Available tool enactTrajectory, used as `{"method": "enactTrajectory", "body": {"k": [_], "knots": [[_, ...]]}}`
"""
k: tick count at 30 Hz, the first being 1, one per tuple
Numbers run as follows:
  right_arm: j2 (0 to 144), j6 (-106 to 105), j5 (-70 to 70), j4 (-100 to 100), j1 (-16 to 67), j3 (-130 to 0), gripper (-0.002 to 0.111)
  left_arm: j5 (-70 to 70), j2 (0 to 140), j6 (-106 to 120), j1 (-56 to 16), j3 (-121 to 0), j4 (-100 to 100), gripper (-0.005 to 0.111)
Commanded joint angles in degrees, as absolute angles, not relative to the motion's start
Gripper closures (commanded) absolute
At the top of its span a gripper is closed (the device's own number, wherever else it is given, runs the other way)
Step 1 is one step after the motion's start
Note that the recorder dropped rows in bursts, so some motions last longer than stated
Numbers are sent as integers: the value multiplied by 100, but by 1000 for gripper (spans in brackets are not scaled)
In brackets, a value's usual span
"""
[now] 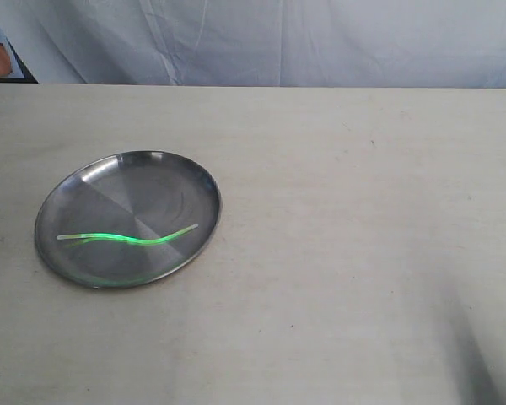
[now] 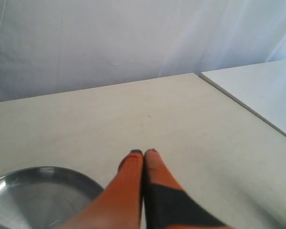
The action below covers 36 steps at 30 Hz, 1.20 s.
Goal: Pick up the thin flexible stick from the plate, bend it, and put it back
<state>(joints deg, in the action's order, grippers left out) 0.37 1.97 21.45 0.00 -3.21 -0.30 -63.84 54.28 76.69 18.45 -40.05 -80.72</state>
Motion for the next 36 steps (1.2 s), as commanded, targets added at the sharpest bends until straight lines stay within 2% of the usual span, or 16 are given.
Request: {"method": "enactTrajectory", "body": {"k": [1,12,17,21,25,31,36], "knots": [[0,152,2079,0,-341,0,109,-6401,5404,7693,1815,-3983,-7948,107],[0,152,2079,0,-341,0,109,-6390,5404,7693,1741,-3983,-7919,107],[0,152,2079,0,-341,0,109,-5107,5299,7822,828,-3983,-7775,107],[0,152,2079,0,-341,0,109,-3527,4692,7565,-81,-3961,-7027,107],[0,152,2079,0,-341,0,109,-3244,3993,6877,-700,-3948,-6521,107],[0,152,2079,0,-341,0,109,-3759,3530,5543,-758,-3921,-5662,107],[0,152,2079,59,-341,0,109,-2917,3440,4346,-768,-3548,-4722,107]]}}
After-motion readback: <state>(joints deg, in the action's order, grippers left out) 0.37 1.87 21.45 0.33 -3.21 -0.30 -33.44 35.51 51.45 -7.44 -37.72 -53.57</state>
